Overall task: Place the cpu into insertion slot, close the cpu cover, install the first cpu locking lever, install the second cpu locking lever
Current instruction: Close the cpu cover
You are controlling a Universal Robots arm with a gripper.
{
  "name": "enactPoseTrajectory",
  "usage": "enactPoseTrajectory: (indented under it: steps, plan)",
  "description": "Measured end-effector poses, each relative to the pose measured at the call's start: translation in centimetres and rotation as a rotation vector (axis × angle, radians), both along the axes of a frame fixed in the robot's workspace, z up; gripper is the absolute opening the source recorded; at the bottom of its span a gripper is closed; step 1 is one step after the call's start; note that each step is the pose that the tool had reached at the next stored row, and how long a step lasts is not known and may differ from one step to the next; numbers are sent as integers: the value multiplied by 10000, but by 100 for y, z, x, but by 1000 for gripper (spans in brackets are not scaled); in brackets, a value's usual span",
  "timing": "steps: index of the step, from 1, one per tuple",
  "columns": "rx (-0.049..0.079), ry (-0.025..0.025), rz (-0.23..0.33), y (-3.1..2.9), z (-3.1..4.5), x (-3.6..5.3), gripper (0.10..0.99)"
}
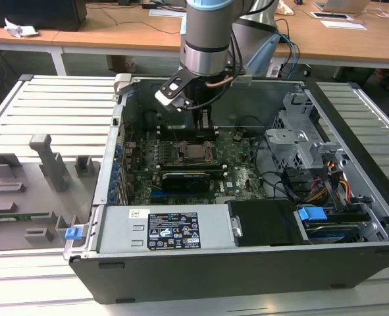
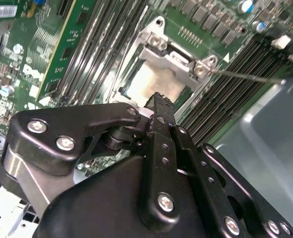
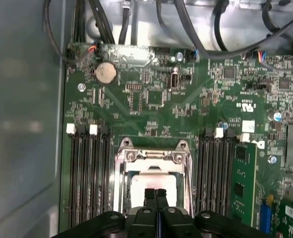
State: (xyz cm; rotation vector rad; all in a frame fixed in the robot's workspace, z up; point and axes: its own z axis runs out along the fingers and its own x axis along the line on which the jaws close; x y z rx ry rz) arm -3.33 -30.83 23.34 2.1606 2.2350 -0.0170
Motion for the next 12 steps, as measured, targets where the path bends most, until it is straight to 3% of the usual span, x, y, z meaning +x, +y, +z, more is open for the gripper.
enactPoseTrajectory:
  steps: [8, 12]
  plan:
    - [0, 0, 0, 0, -9, -183, 110]
    - [-1, 3, 37, 0, -22, -225, 110]
